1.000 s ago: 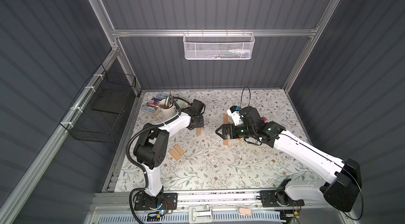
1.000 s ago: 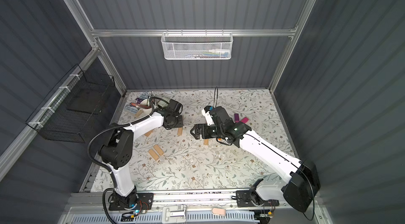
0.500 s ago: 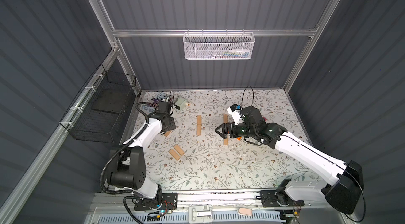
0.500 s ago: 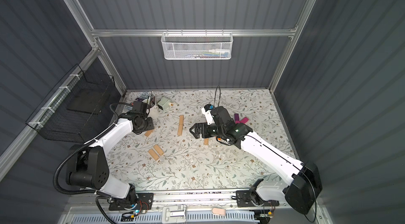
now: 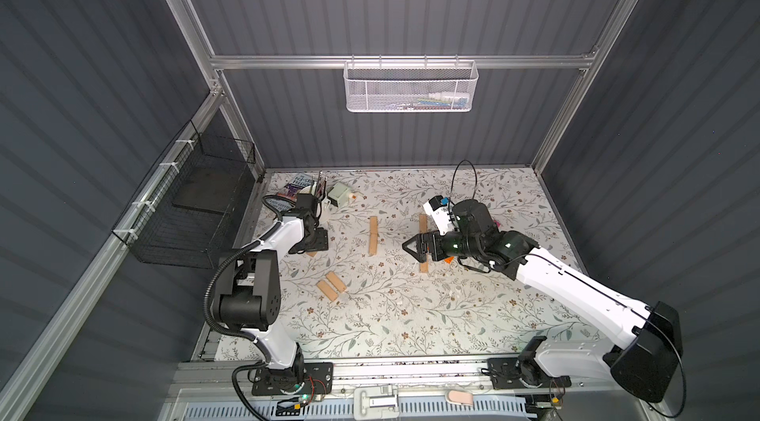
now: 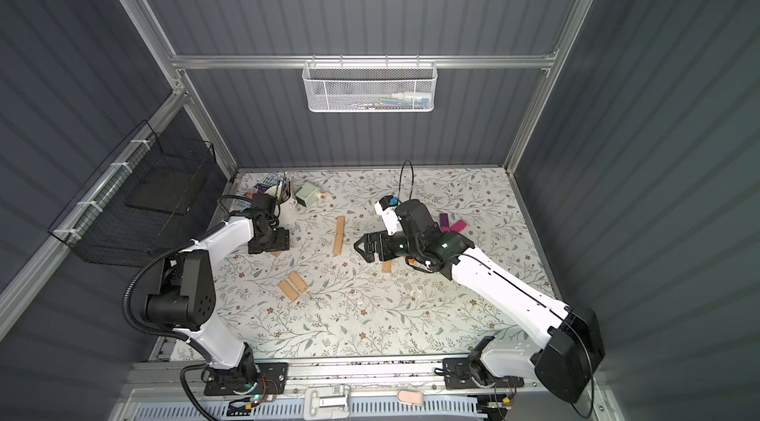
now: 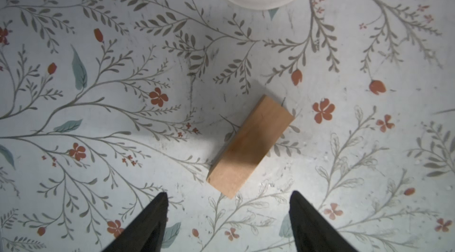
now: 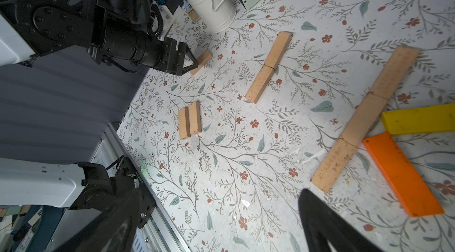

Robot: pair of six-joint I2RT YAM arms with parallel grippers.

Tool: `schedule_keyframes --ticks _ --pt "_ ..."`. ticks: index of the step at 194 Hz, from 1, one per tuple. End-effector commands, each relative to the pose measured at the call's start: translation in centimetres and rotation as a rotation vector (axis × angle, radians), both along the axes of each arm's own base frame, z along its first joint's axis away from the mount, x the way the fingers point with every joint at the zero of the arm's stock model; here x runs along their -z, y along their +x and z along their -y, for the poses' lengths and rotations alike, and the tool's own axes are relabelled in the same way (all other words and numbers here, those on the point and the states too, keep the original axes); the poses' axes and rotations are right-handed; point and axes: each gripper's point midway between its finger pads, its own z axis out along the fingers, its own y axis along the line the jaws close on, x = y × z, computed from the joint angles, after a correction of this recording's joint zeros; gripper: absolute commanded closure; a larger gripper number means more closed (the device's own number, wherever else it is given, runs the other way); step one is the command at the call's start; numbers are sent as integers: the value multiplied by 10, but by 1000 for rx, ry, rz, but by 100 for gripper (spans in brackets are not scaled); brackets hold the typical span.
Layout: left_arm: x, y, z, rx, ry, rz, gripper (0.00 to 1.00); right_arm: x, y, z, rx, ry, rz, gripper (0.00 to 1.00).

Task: Assemble the letter k with building blocks
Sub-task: Pick up the building block from the center of the board.

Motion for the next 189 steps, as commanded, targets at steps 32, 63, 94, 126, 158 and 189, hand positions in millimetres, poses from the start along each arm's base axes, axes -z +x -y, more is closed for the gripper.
schedule_keyframes --ticks 32,63,94,126,158,189 --pt "17 14 8 88 -22 -19 25 -7 -5 -1 -31 4 14 1" --pt "26 18 8 95 -24 -35 34 -8 -7 3 -14 3 12 1" --pt "33 16 6 80 -14 -54 48 -9 -9 5 -4 14 2 1" --pt "34 12 7 56 -29 -55 66 -9 -10 2 -7 25 -18 1" --pt "32 8 13 29 -76 -46 82 -8 -9 1 3 32 -35 1" --pt "24 3 28 14 -163 -30 81 -6 -8 -2 9 37 -63 1"
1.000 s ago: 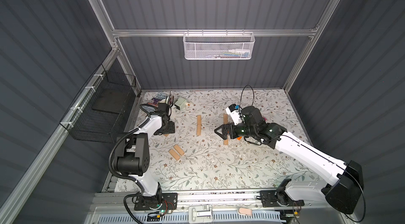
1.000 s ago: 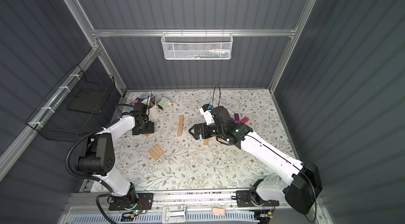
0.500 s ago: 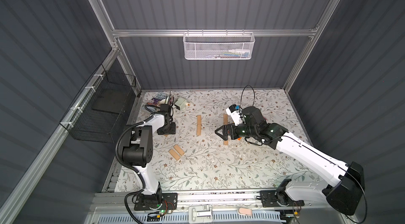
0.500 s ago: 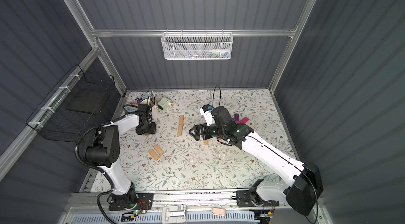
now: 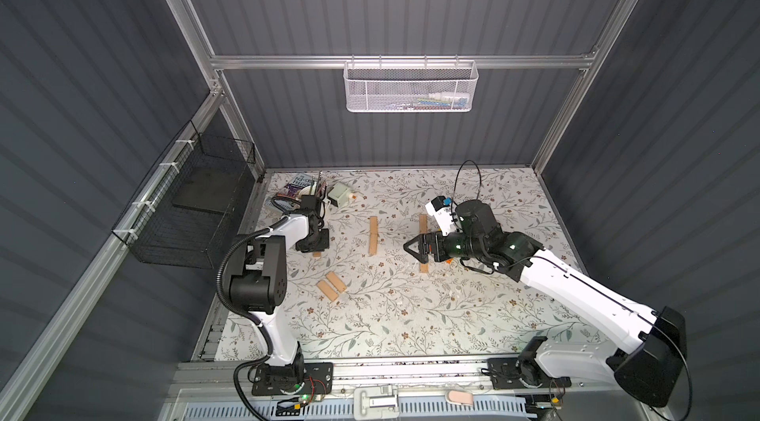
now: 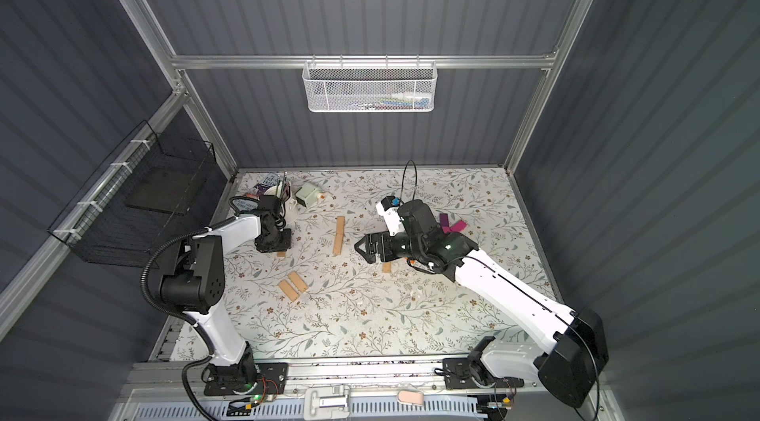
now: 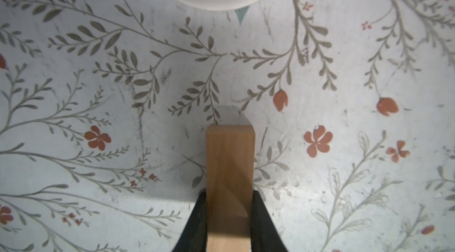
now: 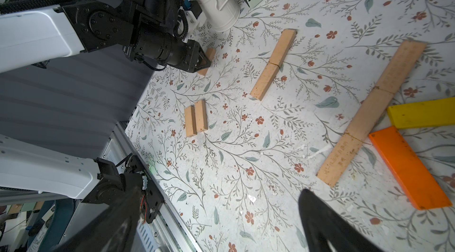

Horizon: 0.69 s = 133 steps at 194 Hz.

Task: Assemble the letter k with building blocks
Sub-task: Pick up the building block from the center of the board, then assemble the building block at the center of the board.

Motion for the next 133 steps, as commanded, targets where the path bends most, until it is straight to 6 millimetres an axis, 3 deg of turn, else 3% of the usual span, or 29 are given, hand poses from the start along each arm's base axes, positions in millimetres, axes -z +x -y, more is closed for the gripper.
schedule_keyframes --ticks 1,47,77,103,133 --pt "-6 -12 13 -26 -94 -8 81 0 -2 -4 0 9 -33 1" --pt "-59 -36 62 4 -134 118 81 2 3 -1 48 17 -41 1" --pt "-90 -72 124 101 -178 181 81 10 6 11 108 -12 -34 1" --pt "-93 -97 156 146 -140 191 81 18 10 20 157 -50 -30 1" --pt "-72 -110 180 189 -111 162 80 19 9 21 162 -46 -36 1"
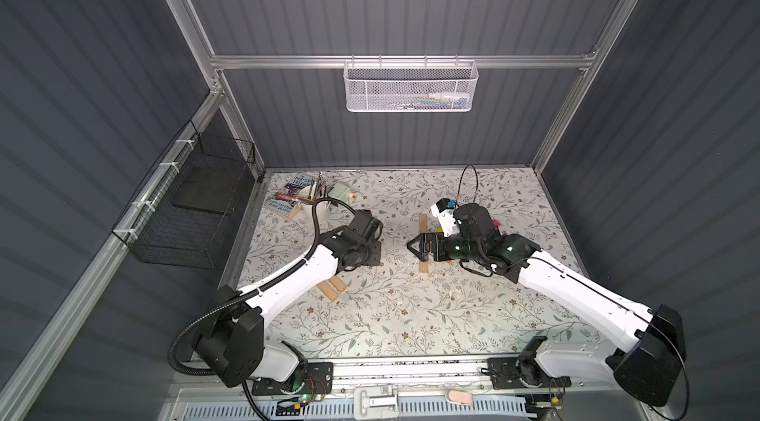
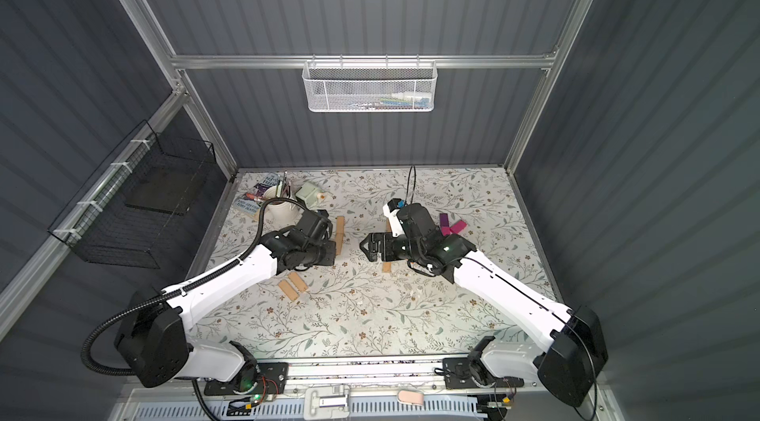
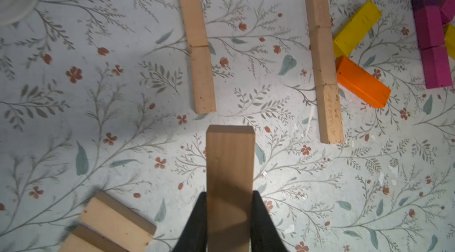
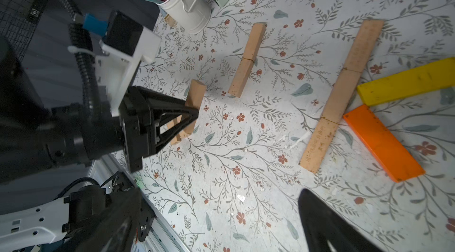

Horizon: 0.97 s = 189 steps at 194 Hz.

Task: Assemble the letter k with building blocks
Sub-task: Assemble the building block at the center of the board.

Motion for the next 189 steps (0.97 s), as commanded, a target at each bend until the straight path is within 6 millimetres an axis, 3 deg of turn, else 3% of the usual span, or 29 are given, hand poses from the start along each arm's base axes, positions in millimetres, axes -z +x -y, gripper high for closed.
schedule_keyframes --ticks 1,30,81,111,137,154,189 --pt "26 -8 -7 -64 77 -46 80 -2 -2 6 27 -2 7 1" --pt "54 -8 -3 -42 100 -79 81 0 -5 6 20 7 -5 1" --pt "87 0 -11 -79 211 -114 80 3 -7 7 25 14 -16 1" --pt "95 1 -14 -95 232 -123 78 4 -7 7 27 11 -19 1" --pt "100 1 -15 -97 234 -134 70 3 -7 6 23 11 -16 1" --pt "98 3 -13 -96 223 -128 58 4 -6 6 23 8 -17 1" --pt "83 9 -12 -99 212 -87 57 1 -5 4 21 16 -17 1"
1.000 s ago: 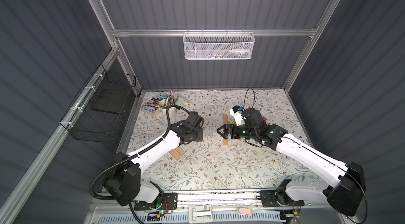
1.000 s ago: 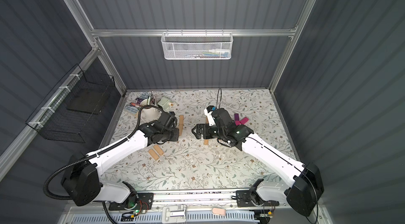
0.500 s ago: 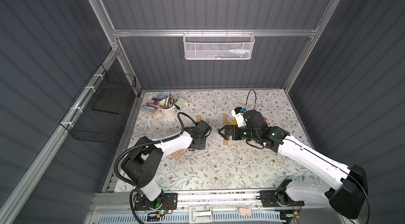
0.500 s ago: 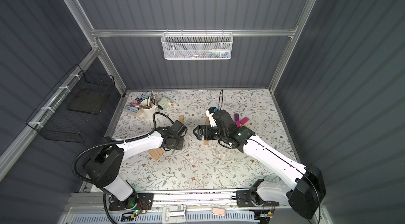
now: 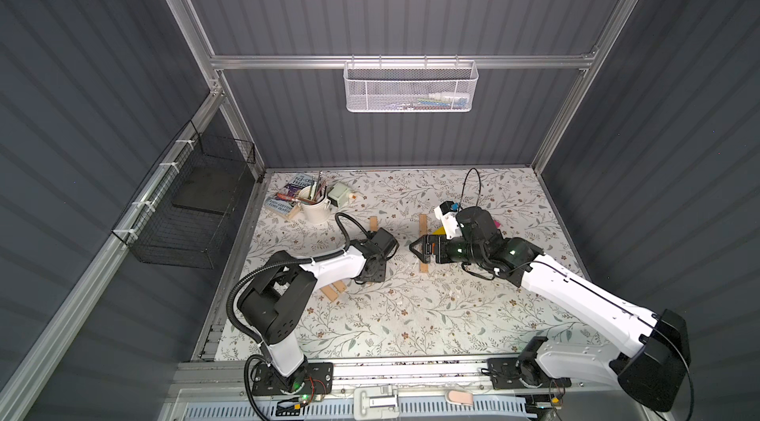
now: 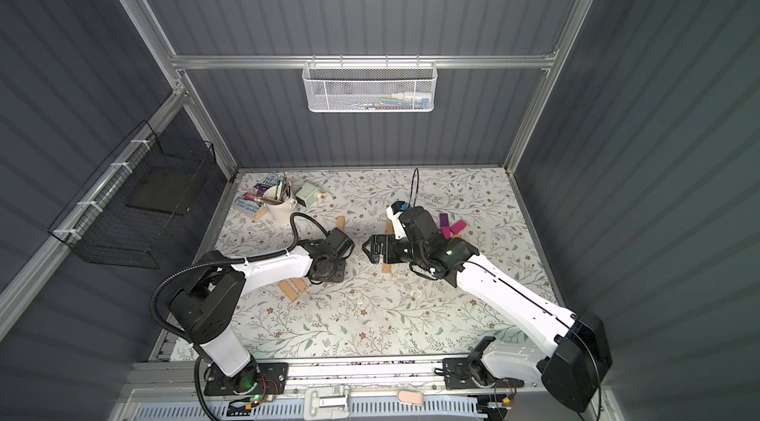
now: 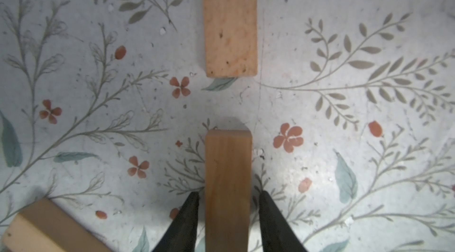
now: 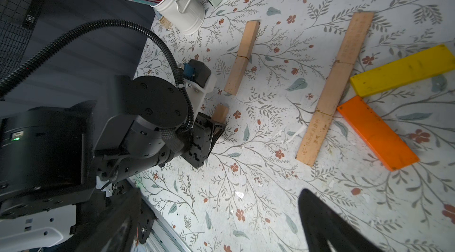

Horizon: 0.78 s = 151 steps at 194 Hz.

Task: Assemble the letter k with building blocks
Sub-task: Assemble the building block at the center of the board.

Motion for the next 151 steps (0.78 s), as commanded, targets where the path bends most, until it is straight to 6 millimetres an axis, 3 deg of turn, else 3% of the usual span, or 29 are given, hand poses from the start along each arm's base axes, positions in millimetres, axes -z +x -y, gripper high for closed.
schedule_keyframes --ticks 1,34,51,109,151 --pt "-17 12 1 -17 -5 52 57 -1 -1 0 0 4 -5 1" --pt "-30 22 -3 -15 4 108 59 0 -1 4 11 -18 11 1" --pt "-33 25 6 16 -66 112 62 5 -3 7 10 -78 31 1" --pt "-24 33 -5 -5 -59 77 64 3 -10 -2 -26 -77 43 1" --pt "-16 28 5 -3 -121 32 67 0 -9 -5 -33 -70 51 1"
